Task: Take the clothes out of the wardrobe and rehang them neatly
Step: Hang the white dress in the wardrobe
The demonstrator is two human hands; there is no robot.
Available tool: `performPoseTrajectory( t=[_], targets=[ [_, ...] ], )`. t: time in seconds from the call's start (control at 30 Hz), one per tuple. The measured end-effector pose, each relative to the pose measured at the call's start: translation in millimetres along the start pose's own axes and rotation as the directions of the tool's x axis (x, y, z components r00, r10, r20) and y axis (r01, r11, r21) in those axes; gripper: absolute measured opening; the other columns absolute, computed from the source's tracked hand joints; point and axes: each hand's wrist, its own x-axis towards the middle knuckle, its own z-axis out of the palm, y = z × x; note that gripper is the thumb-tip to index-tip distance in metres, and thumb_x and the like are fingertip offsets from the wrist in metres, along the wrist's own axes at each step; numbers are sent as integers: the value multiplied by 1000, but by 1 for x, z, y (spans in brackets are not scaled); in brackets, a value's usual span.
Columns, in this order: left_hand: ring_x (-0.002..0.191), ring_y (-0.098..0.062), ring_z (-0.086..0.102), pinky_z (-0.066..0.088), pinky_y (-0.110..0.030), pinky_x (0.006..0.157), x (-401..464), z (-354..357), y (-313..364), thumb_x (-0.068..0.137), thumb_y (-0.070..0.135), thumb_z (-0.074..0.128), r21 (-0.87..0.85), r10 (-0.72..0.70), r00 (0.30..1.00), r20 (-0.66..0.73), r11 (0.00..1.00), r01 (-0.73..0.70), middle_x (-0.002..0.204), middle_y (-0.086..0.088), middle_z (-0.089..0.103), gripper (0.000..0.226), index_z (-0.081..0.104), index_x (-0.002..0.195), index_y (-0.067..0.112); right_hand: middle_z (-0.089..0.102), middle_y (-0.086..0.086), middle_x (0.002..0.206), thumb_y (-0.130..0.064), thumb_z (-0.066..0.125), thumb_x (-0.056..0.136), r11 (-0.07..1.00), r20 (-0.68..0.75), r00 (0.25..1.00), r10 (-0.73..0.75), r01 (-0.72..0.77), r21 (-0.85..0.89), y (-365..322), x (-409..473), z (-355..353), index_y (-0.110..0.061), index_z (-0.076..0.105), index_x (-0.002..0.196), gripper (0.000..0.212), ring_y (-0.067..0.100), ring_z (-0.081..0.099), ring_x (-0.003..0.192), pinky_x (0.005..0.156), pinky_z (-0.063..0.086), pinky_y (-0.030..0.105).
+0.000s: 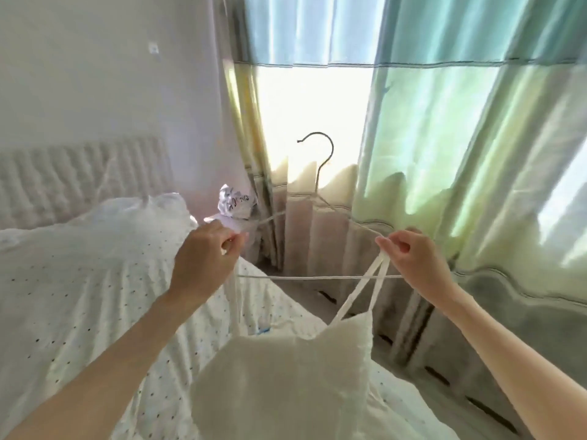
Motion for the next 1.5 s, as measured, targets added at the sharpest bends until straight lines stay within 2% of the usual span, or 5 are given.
performPoseTrajectory(
  t=[0.27, 0.77, 1.13, 1.37, 1.5],
  targets=[
    [54, -16, 50, 49, -34, 58, -9, 43, 185, 88, 43, 57, -381, 350, 937, -4, 866, -325, 58, 0, 59, 44, 68, 65, 8, 55, -6, 68, -32, 65, 84, 934, -329, 926, 186, -271, -234, 31, -132, -209, -15, 64, 73, 21, 10, 51, 63, 64, 39, 23],
    [71, -16, 58, 35, -27, 59, -149, 51, 557, 75, 62, 45, -863, 601, 790, 121, 456, -216, 75, 3, 66, 50, 71, 80, 20, 60, -8, 69, -38, 65, 83, 571, -774, 575, 265, -740, -355, 11, -426, -485, -24, 63, 69, 20, 12, 57, 68, 63, 42, 28],
    [61, -19, 58, 51, -37, 59, -283, 37, 724, 78, 68, 38, -975, 800, 595, 75, 184, -124, 69, 7, 63, 48, 64, 77, 27, 50, -7, 56, -42, 64, 80, 237, -937, 322, 135, -929, -285, -35, -589, -554, -22, 70, 62, 27, 8, 50, 55, 55, 37, 25],
    [76, -24, 47, 31, -41, 87, -349, 18, 796, 91, 36, 53, -997, 902, 425, 76, 72, 26, 57, 7, 49, 33, 64, 74, 10, 39, -15, 51, -34, 68, 81, 8, -982, 182, 42, -983, -182, -61, -645, -544, -16, 68, 61, 26, 3, 42, 48, 52, 30, 19],
    [64, -37, 49, 26, -33, 73, -376, 13, 841, 91, 29, 56, -996, 948, 317, -22, -49, 76, 55, -15, 54, 41, 60, 66, -3, 43, -14, 57, -30, 68, 83, -48, -996, 65, 67, -997, -68, -76, -662, -535, -12, 70, 68, 23, 5, 46, 52, 53, 30, 12]
  ],
)
